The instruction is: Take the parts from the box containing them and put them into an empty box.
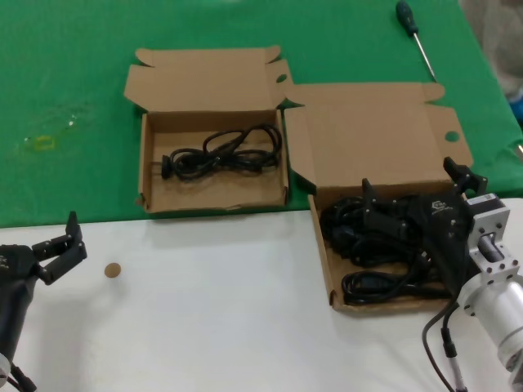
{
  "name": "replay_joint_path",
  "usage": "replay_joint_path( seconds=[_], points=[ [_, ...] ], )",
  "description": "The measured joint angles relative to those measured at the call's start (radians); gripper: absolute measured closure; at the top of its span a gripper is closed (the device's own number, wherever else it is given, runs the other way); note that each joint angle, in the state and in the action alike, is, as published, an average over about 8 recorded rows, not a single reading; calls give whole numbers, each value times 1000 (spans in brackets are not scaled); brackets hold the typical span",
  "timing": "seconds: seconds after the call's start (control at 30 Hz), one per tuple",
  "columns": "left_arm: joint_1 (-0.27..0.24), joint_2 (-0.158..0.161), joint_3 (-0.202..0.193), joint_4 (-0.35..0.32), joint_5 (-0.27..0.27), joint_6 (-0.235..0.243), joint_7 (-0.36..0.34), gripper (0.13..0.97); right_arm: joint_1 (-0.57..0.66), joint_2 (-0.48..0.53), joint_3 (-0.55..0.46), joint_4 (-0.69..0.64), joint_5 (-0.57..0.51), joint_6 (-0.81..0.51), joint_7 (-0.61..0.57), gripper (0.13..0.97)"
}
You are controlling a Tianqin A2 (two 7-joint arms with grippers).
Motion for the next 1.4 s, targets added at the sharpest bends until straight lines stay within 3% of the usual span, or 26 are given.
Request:
replay_joint_path(
  seconds=[1.4],
  points=[
    [0, 0, 0, 0, 0, 0, 0, 132, 0, 0, 0, 0, 0, 0, 0, 129]
  ],
)
